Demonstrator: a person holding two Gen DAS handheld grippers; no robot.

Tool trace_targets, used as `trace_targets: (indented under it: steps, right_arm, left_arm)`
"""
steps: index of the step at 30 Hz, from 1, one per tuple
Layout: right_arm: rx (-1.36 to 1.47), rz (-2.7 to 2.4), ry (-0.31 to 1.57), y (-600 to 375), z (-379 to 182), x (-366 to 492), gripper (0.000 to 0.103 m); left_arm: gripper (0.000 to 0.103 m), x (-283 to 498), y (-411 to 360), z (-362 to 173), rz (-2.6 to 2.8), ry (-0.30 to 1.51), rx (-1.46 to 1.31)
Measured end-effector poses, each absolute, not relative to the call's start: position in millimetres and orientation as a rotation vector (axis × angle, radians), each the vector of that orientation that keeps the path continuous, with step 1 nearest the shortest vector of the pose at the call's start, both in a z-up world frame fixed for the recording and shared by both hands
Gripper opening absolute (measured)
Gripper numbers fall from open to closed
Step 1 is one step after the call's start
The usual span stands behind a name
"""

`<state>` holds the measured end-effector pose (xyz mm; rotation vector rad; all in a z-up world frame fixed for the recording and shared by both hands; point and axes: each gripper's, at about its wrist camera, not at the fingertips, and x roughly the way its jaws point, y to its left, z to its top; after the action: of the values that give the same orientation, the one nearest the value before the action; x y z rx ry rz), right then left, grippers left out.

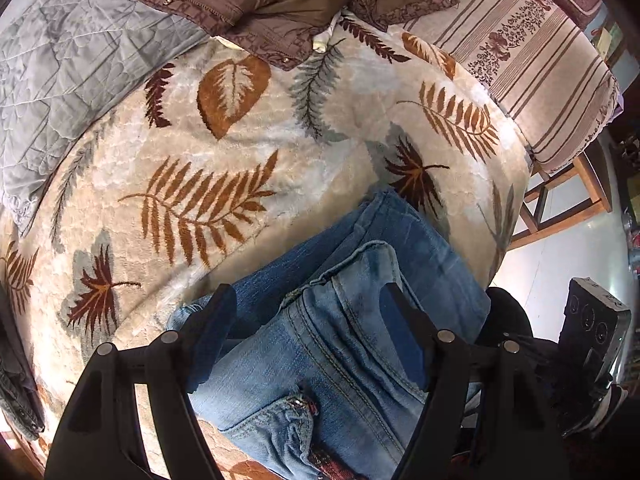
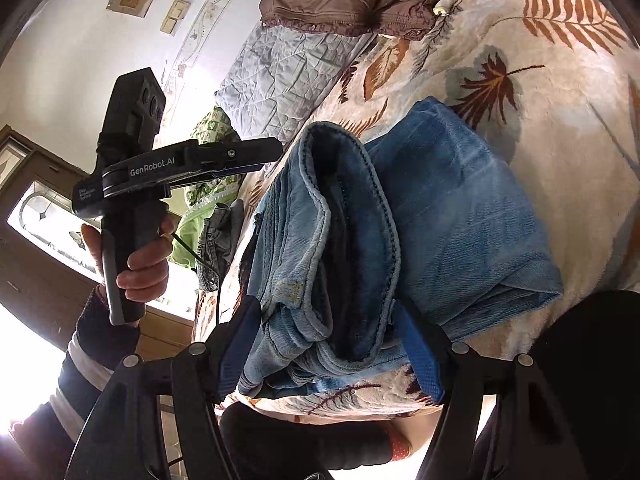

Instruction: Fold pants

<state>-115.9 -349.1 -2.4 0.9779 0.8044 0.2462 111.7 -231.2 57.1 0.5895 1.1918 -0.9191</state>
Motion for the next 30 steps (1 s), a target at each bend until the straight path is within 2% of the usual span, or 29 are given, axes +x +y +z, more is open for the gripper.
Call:
trace_targets:
  steps: [3,9,16,19,24,25,26,27,28,30]
  right_arm:
    - [0.994,0.247,0.811,-350.9,-5.5,-119.1,0.071]
    - [1.004,0.330,0.876,-337.6,-14.2,-122.6,0.071]
    - [1.016,0.390,0.838,-332.0,-11.1,-117.4,0.071]
    - [1.008,0.411,0.817,-330.7,-6.3,-117.6,0.070]
    - [1.038,0.396,0.856,-328.6,-16.2,-108.5,0.069]
    - [1.044,0.391,0.859,-328.2,-17.8,-106.8,0.067]
    - [1.046,0.383,0.852,-329.8,-18.6,-107.2,0.057]
    - [1.043,0.372,0.851,-331.4,-18.7,-107.4,0.049]
    - [1.038,0.378,0.861,-331.6,-18.7,-106.9,0.033]
    - [1.019,0.380,0.849,-331.0,-13.6,-111.5,0.032]
  left_arm:
    - [0.074,108.1,-245.3,52.9,-1.008,1.236,0.666]
    - [0.074,100.1,-252.2,37.1,-1.051,1.208,0.854]
    - [0.074,110.3,-247.0,27.5,-1.074,1.257,0.814]
    - [0.079,106.3,-245.9,18.4,-1.099,1.283,0.836]
    - [0.079,94.0,-246.3,-5.7,-1.111,1.308,0.876]
    - [0.079,92.3,-245.4,-5.2,-1.113,1.288,0.865]
    - [0.076,91.4,-243.6,-3.0,-1.115,1.273,0.843]
    - [0.067,91.3,-240.9,-0.3,-1.111,1.264,0.821]
    - [0.062,91.8,-237.5,3.4,-1.101,1.255,0.802]
    - [0.050,93.5,-228.2,13.3,-1.106,1.259,0.746]
